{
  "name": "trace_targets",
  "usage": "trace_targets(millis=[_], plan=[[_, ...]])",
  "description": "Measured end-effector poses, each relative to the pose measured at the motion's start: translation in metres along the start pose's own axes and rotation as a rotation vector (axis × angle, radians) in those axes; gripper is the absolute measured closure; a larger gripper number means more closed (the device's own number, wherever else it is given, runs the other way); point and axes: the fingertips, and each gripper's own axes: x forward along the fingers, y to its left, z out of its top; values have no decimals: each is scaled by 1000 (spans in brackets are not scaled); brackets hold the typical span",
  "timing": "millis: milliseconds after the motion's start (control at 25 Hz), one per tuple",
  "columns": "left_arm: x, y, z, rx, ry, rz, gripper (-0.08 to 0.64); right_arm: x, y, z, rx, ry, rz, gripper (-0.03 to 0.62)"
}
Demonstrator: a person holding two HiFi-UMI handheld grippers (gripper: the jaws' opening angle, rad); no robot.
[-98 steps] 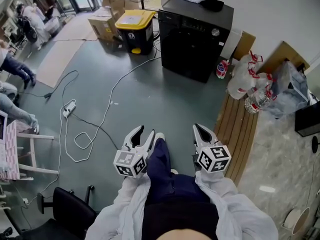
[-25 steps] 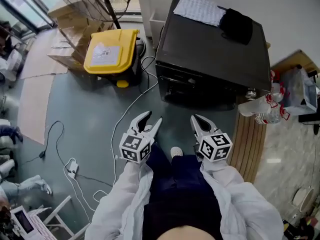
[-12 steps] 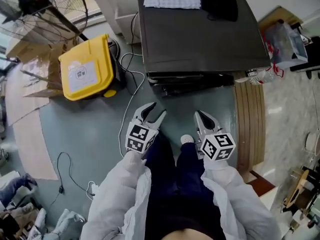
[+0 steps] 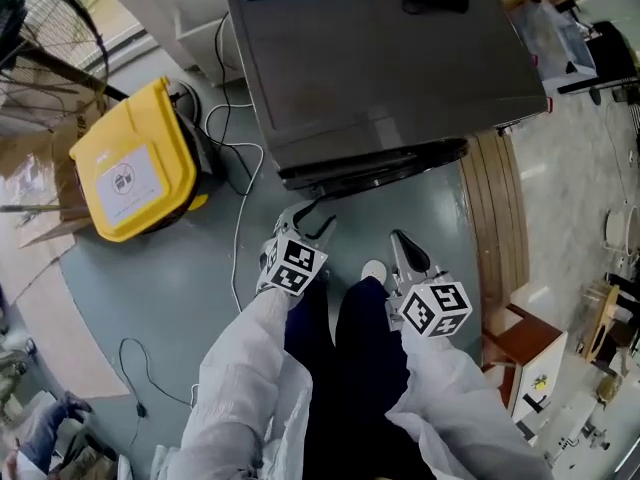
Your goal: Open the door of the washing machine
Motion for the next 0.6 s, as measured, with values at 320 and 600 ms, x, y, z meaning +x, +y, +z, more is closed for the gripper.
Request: trace_targets(millis=[320, 600], plan=[[64, 11, -29, 103, 106, -28, 468, 0, -18, -22, 54, 11, -74, 583], [67, 10, -29, 179, 116, -43, 488, -13, -27, -37, 83, 24, -99, 584]])
